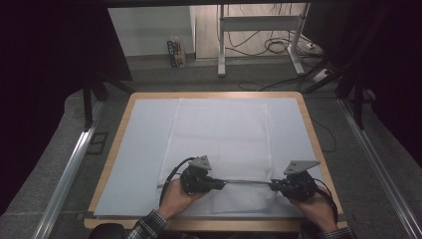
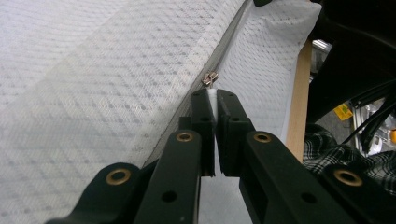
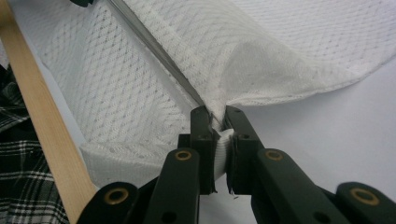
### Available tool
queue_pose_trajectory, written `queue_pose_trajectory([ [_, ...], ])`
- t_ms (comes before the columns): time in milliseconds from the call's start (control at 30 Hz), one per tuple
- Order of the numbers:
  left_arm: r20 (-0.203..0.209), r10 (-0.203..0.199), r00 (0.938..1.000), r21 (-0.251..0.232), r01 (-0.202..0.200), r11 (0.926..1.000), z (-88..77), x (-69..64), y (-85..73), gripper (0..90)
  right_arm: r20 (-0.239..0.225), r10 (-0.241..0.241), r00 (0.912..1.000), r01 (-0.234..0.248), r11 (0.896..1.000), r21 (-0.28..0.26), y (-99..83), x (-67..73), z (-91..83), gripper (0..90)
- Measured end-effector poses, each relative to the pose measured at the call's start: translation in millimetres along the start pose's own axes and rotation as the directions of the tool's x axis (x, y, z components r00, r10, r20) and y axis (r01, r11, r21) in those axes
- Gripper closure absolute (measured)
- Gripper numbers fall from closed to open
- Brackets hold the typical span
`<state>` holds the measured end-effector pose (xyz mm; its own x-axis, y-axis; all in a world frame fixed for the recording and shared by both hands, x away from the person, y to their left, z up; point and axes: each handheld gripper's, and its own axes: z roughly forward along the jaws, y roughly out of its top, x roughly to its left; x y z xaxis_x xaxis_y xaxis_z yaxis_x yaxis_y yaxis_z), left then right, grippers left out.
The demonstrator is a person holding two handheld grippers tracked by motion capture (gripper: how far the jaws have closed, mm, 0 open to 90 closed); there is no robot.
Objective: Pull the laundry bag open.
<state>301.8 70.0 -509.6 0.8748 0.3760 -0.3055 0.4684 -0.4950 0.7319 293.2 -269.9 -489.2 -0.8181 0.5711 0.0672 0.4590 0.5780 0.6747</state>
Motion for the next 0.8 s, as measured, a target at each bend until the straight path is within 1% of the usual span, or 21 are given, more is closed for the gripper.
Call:
queue_pose_trajectory([
  [100, -0.007, 0.011, 0.9999, 0.009, -0.011, 0.9999, -2.0, -0.1, -0.8, 87.5, -0.002, 0.001, 1.0000, -0.001, 1.000, -0.001, 0.2, 0.0, 0.0, 82.4],
  [133, -0.006, 0.004, 1.0000, 0.003, -0.004, 1.0000, -2.4, -0.2, -1.3, 87.5, 0.002, 0.000, 1.0000, 0.000, 1.000, 0.000, 0.0, -0.2, -0.1, 82.4],
  [233, -0.010, 0.008, 0.9999, 0.010, -0.008, 0.9999, -3.7, 0.2, -2.5, 87.5, -0.002, 0.001, 1.0000, -0.001, 1.000, 0.000, 0.4, 0.5, 0.0, 82.4],
  [267, -0.016, 0.000, 0.9999, 0.006, 0.000, 1.0000, -3.7, -0.3, -3.1, 87.5, 0.002, -0.003, 1.0000, 0.003, 1.000, 0.004, 0.5, 0.7, 0.3, 82.3],
  [300, -0.015, 0.006, 0.9999, 0.011, -0.006, 0.9999, -4.9, 0.8, -3.7, 87.5, 0.004, -0.002, 1.0000, 0.002, 1.000, 0.005, 0.4, 0.3, 0.4, 82.4],
  [333, -0.016, -0.004, 0.9999, 0.005, 0.004, 1.0000, -5.4, 0.9, -4.3, 87.5, 0.009, -0.004, 1.0000, 0.004, 1.000, 0.004, 0.1, -0.2, 0.3, 82.4],
  [367, -0.012, 0.001, 0.9999, 0.007, -0.001, 1.0000, -6.8, 2.0, -4.8, 87.5, 0.013, -0.004, 0.9999, 0.004, 1.000, 0.005, -0.1, -0.4, 0.0, 82.4],
  [400, -0.009, -0.005, 1.0000, 0.003, 0.005, 1.0000, -7.4, 2.1, -5.1, 87.5, 0.006, -0.001, 1.0000, 0.001, 1.000, 0.001, -0.2, -0.8, -0.3, 82.3],
  [500, -0.012, -0.004, 0.9999, 0.005, 0.004, 1.0000, -8.2, 0.7, -5.8, 87.5, 0.004, -0.003, 1.0000, 0.003, 1.000, -0.001, 0.2, -0.4, -0.1, 82.4],
  [633, -0.009, -0.022, 0.9997, -0.004, 0.022, 0.9998, -12.0, 2.5, -9.1, 87.5, 0.008, 0.007, 0.9999, -0.007, 1.000, 0.001, -1.0, -2.3, -1.2, 82.4],
  [800, -0.010, -0.025, 0.9996, -0.010, 0.025, 0.9996, -16.5, 2.6, -10.9, 87.5, 0.005, 0.010, 0.9999, -0.010, 1.000, -0.001, -1.3, -2.6, -1.7, 82.3],
])
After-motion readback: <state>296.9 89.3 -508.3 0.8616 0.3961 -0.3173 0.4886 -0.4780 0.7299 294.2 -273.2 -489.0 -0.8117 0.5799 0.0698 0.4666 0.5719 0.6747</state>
